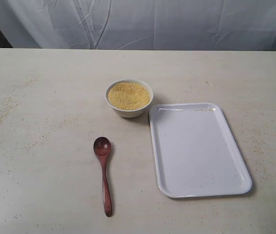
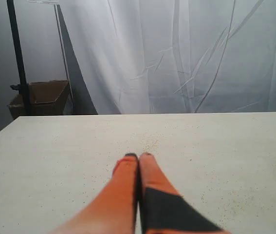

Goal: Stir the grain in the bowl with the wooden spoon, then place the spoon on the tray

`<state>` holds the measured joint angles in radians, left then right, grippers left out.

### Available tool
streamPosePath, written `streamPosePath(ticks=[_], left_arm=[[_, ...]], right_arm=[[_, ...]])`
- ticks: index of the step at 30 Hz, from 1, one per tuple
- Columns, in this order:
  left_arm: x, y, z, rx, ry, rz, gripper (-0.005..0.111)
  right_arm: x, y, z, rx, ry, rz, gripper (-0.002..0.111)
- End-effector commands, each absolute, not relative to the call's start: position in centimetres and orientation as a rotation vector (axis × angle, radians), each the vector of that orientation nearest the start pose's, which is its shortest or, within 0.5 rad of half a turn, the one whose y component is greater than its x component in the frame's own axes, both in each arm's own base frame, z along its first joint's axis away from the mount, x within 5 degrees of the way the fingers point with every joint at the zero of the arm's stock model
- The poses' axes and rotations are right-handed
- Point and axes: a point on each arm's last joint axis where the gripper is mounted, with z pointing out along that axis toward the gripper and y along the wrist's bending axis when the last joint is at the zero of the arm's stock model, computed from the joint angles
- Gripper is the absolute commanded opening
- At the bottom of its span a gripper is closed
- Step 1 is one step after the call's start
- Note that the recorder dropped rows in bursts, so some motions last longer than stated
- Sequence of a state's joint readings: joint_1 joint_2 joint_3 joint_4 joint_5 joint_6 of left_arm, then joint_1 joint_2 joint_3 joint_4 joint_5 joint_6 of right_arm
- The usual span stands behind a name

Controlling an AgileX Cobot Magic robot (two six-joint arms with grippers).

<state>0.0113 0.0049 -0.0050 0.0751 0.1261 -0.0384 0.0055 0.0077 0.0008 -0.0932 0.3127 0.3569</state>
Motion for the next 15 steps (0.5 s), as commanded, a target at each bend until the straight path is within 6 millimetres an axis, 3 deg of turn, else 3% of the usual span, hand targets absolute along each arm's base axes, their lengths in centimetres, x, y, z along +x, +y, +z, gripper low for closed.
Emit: streamPosePath(ticks=[1, 9, 15], left_arm=[[5.6, 0.1, 20.2, 0.010, 1.609, 0.036, 0.000], [5.6, 0.1, 20.6, 0.003, 1.567, 0.023, 0.000], [4.7, 0.7, 24.5, -0.310, 1.084, -0.333, 0.000]], right_arm=[[5.4, -0.3, 18.6, 0.255, 1.771, 0.164, 0.009], [5.4, -0.3, 18.6, 0.255, 1.771, 0.164, 0.009], [5.4, -0.3, 18.6, 0.255, 1.771, 0.164, 0.009]])
